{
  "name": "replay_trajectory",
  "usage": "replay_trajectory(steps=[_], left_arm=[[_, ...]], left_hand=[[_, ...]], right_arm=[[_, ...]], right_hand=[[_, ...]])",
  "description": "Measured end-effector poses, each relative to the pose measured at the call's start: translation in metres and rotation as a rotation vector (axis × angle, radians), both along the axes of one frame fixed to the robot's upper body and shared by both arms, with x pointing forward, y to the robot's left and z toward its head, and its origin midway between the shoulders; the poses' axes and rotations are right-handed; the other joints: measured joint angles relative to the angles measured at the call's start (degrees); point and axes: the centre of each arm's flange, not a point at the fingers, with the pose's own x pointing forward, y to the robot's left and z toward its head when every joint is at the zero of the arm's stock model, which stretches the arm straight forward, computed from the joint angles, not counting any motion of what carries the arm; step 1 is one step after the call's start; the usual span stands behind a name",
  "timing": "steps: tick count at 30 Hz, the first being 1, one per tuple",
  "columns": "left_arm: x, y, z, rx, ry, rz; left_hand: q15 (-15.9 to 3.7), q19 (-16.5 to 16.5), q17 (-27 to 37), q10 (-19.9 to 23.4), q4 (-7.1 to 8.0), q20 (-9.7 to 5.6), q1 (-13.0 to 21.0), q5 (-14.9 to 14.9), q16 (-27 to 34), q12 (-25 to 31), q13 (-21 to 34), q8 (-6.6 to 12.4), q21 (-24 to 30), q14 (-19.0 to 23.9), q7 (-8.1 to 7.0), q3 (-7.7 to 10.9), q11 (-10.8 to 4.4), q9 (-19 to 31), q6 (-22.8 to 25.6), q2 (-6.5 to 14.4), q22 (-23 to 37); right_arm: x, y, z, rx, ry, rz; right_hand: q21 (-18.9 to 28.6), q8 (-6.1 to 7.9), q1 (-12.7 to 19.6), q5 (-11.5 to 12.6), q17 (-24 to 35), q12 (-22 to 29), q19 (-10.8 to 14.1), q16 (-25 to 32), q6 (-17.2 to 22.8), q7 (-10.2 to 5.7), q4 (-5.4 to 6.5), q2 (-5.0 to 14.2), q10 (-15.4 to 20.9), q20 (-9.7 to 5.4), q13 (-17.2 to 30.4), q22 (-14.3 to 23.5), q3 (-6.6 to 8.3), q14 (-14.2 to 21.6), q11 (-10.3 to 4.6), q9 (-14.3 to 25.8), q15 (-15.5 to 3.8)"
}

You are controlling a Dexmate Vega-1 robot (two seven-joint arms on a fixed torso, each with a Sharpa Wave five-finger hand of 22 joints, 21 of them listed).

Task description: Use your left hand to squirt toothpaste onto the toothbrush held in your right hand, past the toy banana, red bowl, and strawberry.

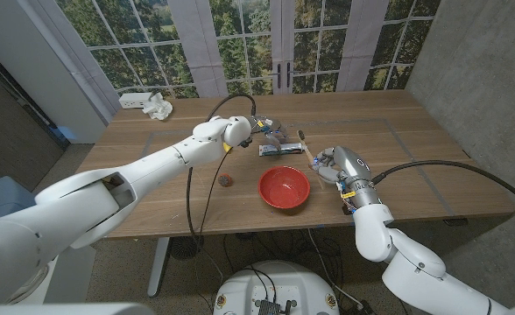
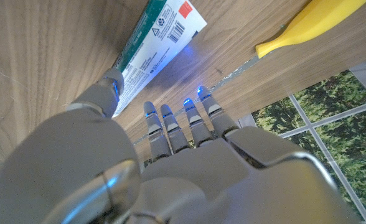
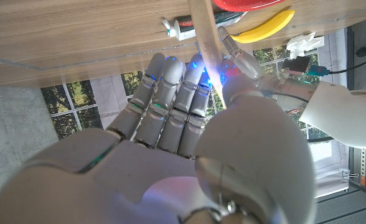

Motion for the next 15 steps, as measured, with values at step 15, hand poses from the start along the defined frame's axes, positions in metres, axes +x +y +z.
replay_trajectory(steps=[15], left_arm=[[0.0035, -0.0102, -0.0079, 0.047, -0.021, 0.000]], left_hand=[[0.00, 0.00, 0.30, 0.00, 0.40, 0.00, 0.53, 0.00, 0.00, -0.44, -0.01, -0.90, 0.00, 0.00, 0.34, -0.87, 0.00, 0.00, -0.92, -0.07, 0.00]], right_arm=[[0.0018, -0.0023, -0.0005, 0.003, 0.001, 0.002]], right_hand=[[1.05, -0.01, 0.00, -0.22, -0.04, -0.45, 0.01, 0.17, 0.13, 0.13, 0.01, 0.00, 0.00, 0.00, -0.01, -0.26, -0.01, 0.00, 0.00, 0.00, 0.00]])
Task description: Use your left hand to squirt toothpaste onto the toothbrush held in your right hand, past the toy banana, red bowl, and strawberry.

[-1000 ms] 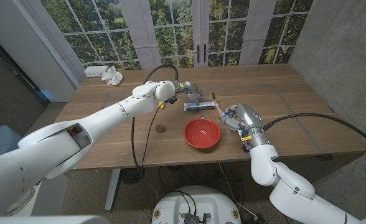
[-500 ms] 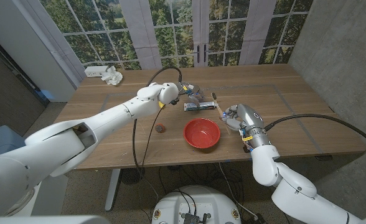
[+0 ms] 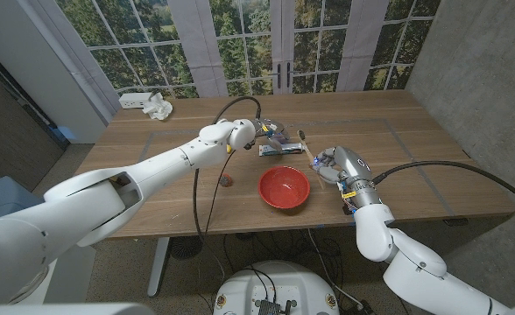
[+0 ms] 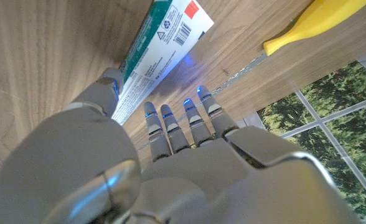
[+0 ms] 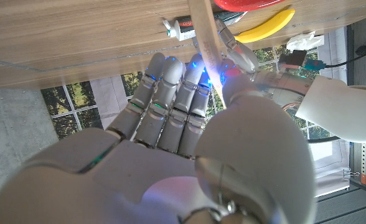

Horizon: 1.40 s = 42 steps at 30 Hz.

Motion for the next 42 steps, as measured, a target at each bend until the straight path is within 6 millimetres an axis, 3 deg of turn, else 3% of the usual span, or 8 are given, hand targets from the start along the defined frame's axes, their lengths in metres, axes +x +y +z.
replay_trajectory(steps=[7, 18, 25, 28, 33, 37, 42], left_arm=[[0.002, -0.006, -0.005, 0.011, -0.003, -0.008], [0.005, -0.012, -0.013, 0.031, -0.029, -0.002], [0.009, -0.013, -0.019, 0.035, -0.028, 0.005], [0.010, -0.013, -0.020, 0.029, -0.022, 0.002], [0.013, -0.013, -0.023, 0.014, -0.011, -0.004], [0.015, -0.013, -0.025, 0.004, -0.009, -0.008], [0.016, -0.012, -0.026, -0.014, -0.007, -0.015]], left_hand=[[-0.06, 0.29, 0.00, 0.93, -0.17, -0.29, 0.45, 0.00, 0.00, 0.00, 0.00, -0.75, 0.00, 1.01, -0.52, -0.65, -0.11, 0.00, -1.57, -0.01, 0.00], [0.00, 1.54, -0.01, 2.05, 0.00, 0.10, 3.95, 0.00, 0.40, 0.00, -0.01, -1.15, 0.45, 2.88, 1.13, -0.95, 0.20, 0.00, -3.21, 3.04, 0.29], [0.02, 2.36, -0.01, 3.32, -0.16, -0.31, 5.22, 0.00, 0.39, 0.00, 0.00, -1.15, 0.45, 4.13, 1.23, -1.11, -0.02, -0.01, -3.28, 3.22, 0.29], [-0.17, 2.59, -0.02, 4.32, 0.12, -0.08, 5.76, 0.01, 0.88, 0.40, -0.01, -0.81, 0.66, 5.08, 2.25, -1.72, 0.21, 0.12, -1.95, 3.79, 0.29], [-0.20, 3.28, 0.26, 9.20, 0.35, -0.20, 7.24, 0.00, 1.29, 1.44, -0.03, 0.27, 0.88, 7.63, 3.47, -2.89, -0.12, 0.28, 2.54, 6.07, 0.29], [-0.30, 4.87, 0.43, 12.75, 0.19, -0.69, 8.64, 0.00, 2.72, 2.58, 0.00, 0.87, 1.38, 11.85, 4.50, -3.83, 1.24, 0.33, 6.41, 8.55, 0.56], [-0.83, 7.51, 0.99, 17.55, -0.04, -1.76, 10.89, 0.00, 4.73, 3.81, 0.05, 1.60, 2.49, 17.69, 4.75, -4.48, 1.91, 0.70, 10.29, 12.01, 0.56]], right_arm=[[0.002, -0.001, -0.001, 0.001, 0.002, 0.003], [0.005, -0.003, -0.001, 0.001, 0.002, 0.007], [0.007, -0.003, 0.002, -0.001, -0.002, 0.008], [0.008, -0.003, 0.003, -0.002, -0.003, 0.009], [0.010, -0.002, 0.004, -0.007, 0.002, 0.011], [0.011, -0.002, 0.005, -0.009, 0.004, 0.011], [0.012, -0.001, 0.006, -0.011, 0.006, 0.011]], right_hand=[[0.36, -0.02, 0.00, -0.01, 0.02, -0.05, -0.64, 0.00, 0.00, 0.00, 0.00, 0.00, 0.00, 0.00, 0.15, -0.27, 0.00, 0.00, 0.00, 0.00, 0.00], [1.07, -0.23, 0.00, 0.22, -0.11, -0.22, -0.63, 0.00, -0.01, -0.01, -0.16, 0.00, 0.21, 0.00, 0.16, -0.53, 0.16, 0.00, 0.21, 0.00, 0.00], [1.19, -0.32, 0.00, 0.22, -0.11, -0.23, -0.70, 0.00, 0.20, 0.20, -0.16, 0.00, 0.21, 0.08, 0.15, -0.53, 0.16, 0.00, 0.21, 0.00, 0.00], [1.51, -0.33, 0.00, 0.22, -0.11, -0.28, -0.94, 0.00, 0.20, 0.20, -0.16, 0.00, 0.21, 0.32, 0.15, -0.77, 0.16, 0.00, 0.21, 0.00, 0.00], [1.51, -0.49, 0.00, 0.21, -0.10, -0.41, -1.05, 0.00, 0.20, 0.20, -0.16, 0.00, 0.21, 0.21, 0.40, -0.80, 0.16, 0.00, 0.21, 0.00, 0.00], [1.97, -0.55, 0.00, 0.21, -0.10, -0.45, -1.04, 0.00, 0.20, 0.19, -0.18, 0.00, 0.21, 0.21, 0.43, -0.79, 0.18, 0.00, 0.21, 0.00, 0.00], [2.26, -0.65, 0.00, 0.16, -0.10, -0.49, -1.04, 0.00, 0.19, 0.19, -0.33, 0.00, 0.21, 0.21, 0.43, -1.06, 0.33, 0.00, 0.21, 0.00, 0.00]])
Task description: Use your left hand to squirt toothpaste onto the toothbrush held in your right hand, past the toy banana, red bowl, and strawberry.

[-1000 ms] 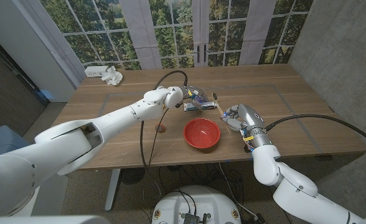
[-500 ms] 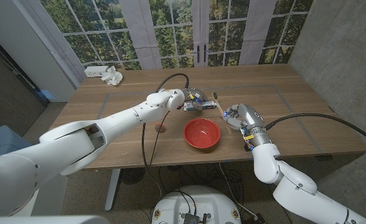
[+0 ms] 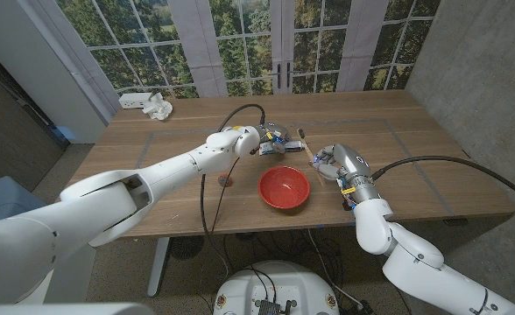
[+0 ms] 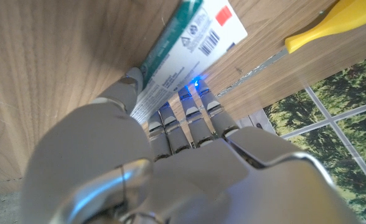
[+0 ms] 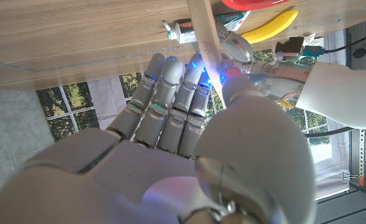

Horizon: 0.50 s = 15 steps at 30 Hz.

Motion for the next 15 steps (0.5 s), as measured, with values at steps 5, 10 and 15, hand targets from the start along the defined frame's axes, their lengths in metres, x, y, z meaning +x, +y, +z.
replay_trajectory(steps=[5, 10, 15], left_arm=[[0.001, 0.002, -0.001, -0.020, -0.001, 0.000], [0.002, 0.005, 0.000, -0.039, -0.017, 0.003], [0.002, 0.011, 0.003, -0.062, -0.035, 0.010]], left_hand=[[-0.51, 3.16, 0.59, 5.94, -0.22, -1.53, 1.38, 0.00, 1.83, 1.08, 0.01, 0.48, 1.55, 4.56, -0.01, -0.32, -0.83, 0.20, 3.08, 1.66, 0.28], [-0.50, 3.35, 0.87, 6.52, -0.45, -1.72, 1.38, 0.00, 1.97, 1.09, 0.18, 0.50, 1.76, 4.95, 0.02, -0.55, -1.19, 0.43, 3.41, 1.66, 0.54], [-0.59, 3.68, 0.84, 7.43, -0.45, -2.05, 1.62, 0.01, 1.98, 1.10, 0.74, 0.50, 1.98, 5.04, 0.16, -0.55, -1.71, 0.44, 4.07, 1.88, 0.54]], right_arm=[[0.001, 0.000, 0.001, 0.000, 0.002, 0.000], [0.002, 0.001, 0.001, 0.000, 0.003, -0.001], [0.003, 0.001, 0.001, 0.001, 0.003, -0.002]], right_hand=[[0.14, 0.21, 0.00, -0.16, 0.00, 0.00, -0.32, 0.00, 0.00, 0.00, 0.00, 0.00, 0.00, -0.29, 0.00, 0.00, 0.00, 0.00, 0.00, 0.00, 0.00], [0.58, 0.21, 0.00, -0.17, 0.00, -0.34, -0.50, 0.00, 0.00, 0.00, 0.00, 0.00, 0.00, -0.11, 0.12, -0.27, 0.00, 0.00, 0.00, 0.00, 0.00], [0.91, 0.21, 0.00, -0.17, 0.01, -0.39, -0.50, 0.00, -0.01, -0.01, 0.01, 0.00, 0.00, -0.11, 0.27, -0.27, -0.01, 0.00, 0.00, 0.00, 0.00]])
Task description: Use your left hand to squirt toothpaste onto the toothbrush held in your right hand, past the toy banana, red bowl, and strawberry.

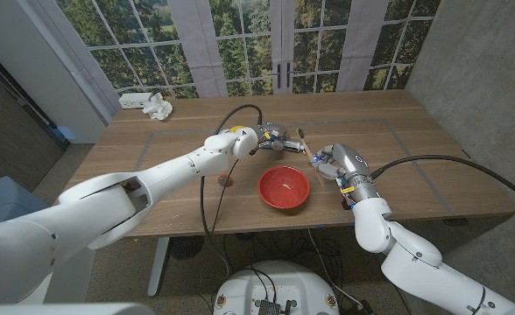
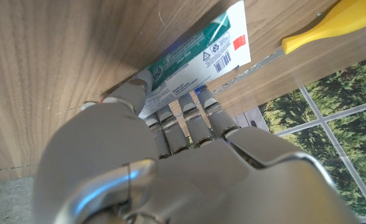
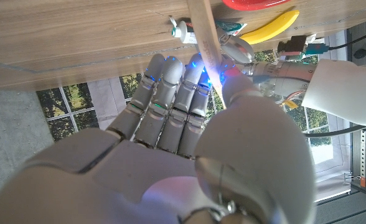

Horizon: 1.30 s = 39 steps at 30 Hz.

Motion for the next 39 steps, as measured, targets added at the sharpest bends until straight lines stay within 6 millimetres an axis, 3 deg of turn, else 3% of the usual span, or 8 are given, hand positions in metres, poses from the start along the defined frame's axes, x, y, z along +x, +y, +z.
replay_trajectory(steps=[9, 39], left_arm=[[-0.002, 0.014, 0.008, -0.049, -0.044, 0.025], [-0.030, 0.059, 0.047, -0.146, -0.242, 0.094]], left_hand=[[0.08, 0.69, 0.13, 0.92, 0.00, -0.08, 0.31, 0.00, 0.17, 0.39, 0.13, 0.01, 0.21, 0.52, 0.80, 0.00, -0.70, 0.01, 1.45, 0.29, 0.00], [0.08, 0.99, -0.13, 0.90, 0.44, -0.39, 0.53, 0.00, -0.46, -0.04, 0.33, -0.08, 0.42, 0.51, 0.81, -0.08, -0.70, -0.04, 2.06, 0.51, 0.25]], right_arm=[[0.003, 0.000, 0.001, 0.003, 0.004, -0.006], [0.025, 0.000, 0.010, -0.008, 0.064, -0.043]], right_hand=[[0.63, -0.01, 0.00, 0.22, 0.00, -0.03, -0.20, 0.00, 0.00, 0.00, 0.01, 0.00, 0.20, 0.20, 0.00, -0.26, -0.01, 0.00, 0.20, 0.00, 0.00], [2.34, -0.39, 0.00, 0.01, 0.00, -0.45, -0.82, 0.28, 0.00, 0.00, -0.17, 0.00, 0.20, 0.21, 0.24, -1.06, 0.17, 0.00, 0.20, 0.29, 0.00]])
